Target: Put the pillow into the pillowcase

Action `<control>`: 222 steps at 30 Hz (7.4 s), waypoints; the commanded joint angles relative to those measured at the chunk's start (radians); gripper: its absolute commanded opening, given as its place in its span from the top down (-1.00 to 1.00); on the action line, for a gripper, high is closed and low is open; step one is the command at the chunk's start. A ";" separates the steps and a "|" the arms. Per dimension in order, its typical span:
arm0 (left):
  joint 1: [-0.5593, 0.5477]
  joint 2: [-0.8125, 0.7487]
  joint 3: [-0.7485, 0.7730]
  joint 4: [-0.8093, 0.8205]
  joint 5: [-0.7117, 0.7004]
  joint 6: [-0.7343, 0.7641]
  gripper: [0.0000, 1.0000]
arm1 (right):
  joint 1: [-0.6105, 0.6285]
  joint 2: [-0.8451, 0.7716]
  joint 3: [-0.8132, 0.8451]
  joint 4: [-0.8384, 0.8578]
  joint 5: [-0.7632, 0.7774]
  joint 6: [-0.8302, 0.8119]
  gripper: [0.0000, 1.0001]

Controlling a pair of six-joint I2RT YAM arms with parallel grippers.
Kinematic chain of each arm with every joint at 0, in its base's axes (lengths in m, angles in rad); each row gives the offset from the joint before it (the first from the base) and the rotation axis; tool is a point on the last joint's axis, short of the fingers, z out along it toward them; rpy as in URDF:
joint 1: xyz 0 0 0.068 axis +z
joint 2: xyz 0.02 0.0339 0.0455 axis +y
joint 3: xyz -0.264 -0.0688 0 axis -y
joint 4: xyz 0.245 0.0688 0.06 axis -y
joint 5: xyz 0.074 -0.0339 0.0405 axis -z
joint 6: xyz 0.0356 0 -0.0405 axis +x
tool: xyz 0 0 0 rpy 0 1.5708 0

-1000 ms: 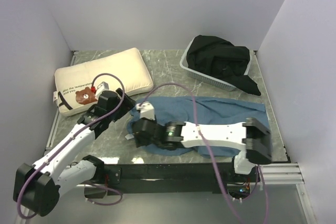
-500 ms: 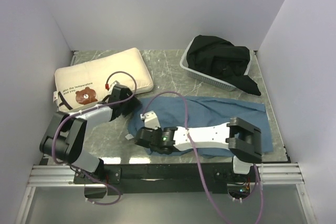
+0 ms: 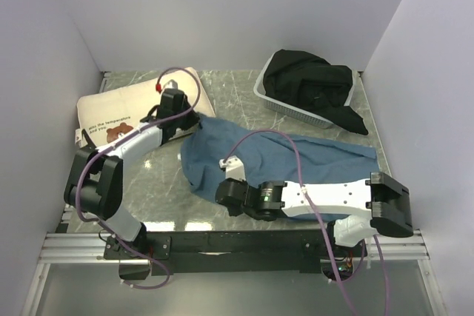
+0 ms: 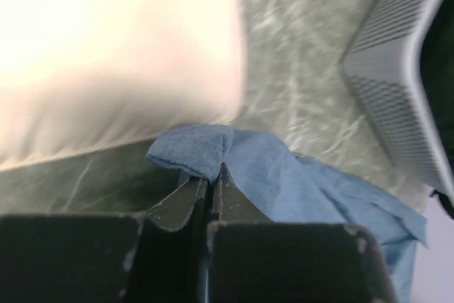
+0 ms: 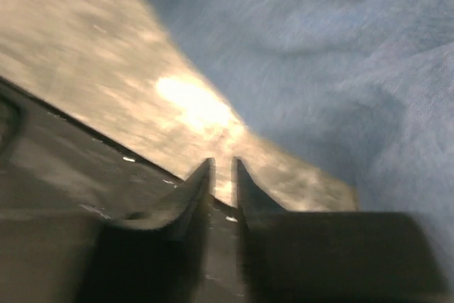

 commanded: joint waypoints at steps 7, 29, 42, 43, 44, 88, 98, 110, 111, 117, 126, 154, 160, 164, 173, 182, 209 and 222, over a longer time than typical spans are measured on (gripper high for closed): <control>-0.002 0.039 0.127 -0.092 0.016 0.054 0.98 | -0.030 0.331 0.452 0.021 0.074 -0.081 -0.43; -0.002 0.017 0.194 -0.213 0.014 0.109 0.96 | -0.182 0.558 0.552 0.159 0.180 0.004 -0.49; -0.001 0.039 0.263 -0.267 -0.022 0.149 0.98 | -0.174 0.305 0.328 0.167 0.029 -0.024 1.00; 0.001 0.057 0.306 -0.279 -0.035 0.155 0.98 | -0.168 0.267 0.296 0.157 -0.008 -0.032 1.00; 0.002 0.066 0.330 -0.307 -0.059 0.172 0.98 | -0.159 0.228 0.221 0.154 -0.031 -0.032 1.00; -0.041 0.020 0.314 -0.285 0.117 0.220 -0.73 | -0.249 0.004 0.168 0.171 -0.214 -0.206 -0.12; 0.040 -0.004 0.378 -0.385 -0.022 0.160 -0.79 | -0.317 0.393 0.470 0.162 -0.180 -0.342 -0.38; 0.143 -0.062 0.380 -0.422 -0.087 0.144 -0.85 | -0.375 0.716 0.828 -0.024 0.007 -0.377 -0.40; 0.149 -0.062 0.378 -0.422 -0.087 0.147 -0.86 | -0.380 0.721 0.827 -0.019 0.008 -0.380 -0.40; 0.151 -0.029 0.413 -0.419 -0.079 0.158 -0.96 | -0.400 0.750 0.836 -0.019 -0.004 -0.404 -0.42; 0.143 0.051 0.444 -0.404 -0.072 0.195 -0.99 | -0.473 0.588 0.643 0.039 -0.039 -0.331 0.62; -0.094 0.654 0.886 -0.626 -0.619 0.339 0.59 | -0.539 0.362 0.353 0.099 -0.220 -0.251 0.99; -0.075 0.354 0.701 -0.549 -0.535 0.324 0.99 | -0.555 0.358 0.351 0.117 -0.263 -0.253 0.99; -0.058 0.171 0.590 -0.543 -0.494 0.310 0.99 | -0.575 0.359 0.360 0.130 -0.309 -0.256 0.99; -0.024 -0.264 0.280 -0.540 -0.305 0.263 0.99 | -0.616 0.432 0.493 0.076 -0.387 -0.265 0.99; -0.033 -0.646 -0.002 -0.652 -0.147 0.281 0.99 | -0.687 0.535 0.673 0.032 -0.464 -0.259 0.99; -0.053 -0.835 -0.192 -0.655 0.051 0.143 0.98 | -0.733 0.514 0.751 0.019 -0.521 -0.274 1.00; -0.094 -0.739 -0.222 -0.519 0.051 0.092 0.98 | -0.650 0.408 0.710 -0.019 -0.507 -0.322 1.00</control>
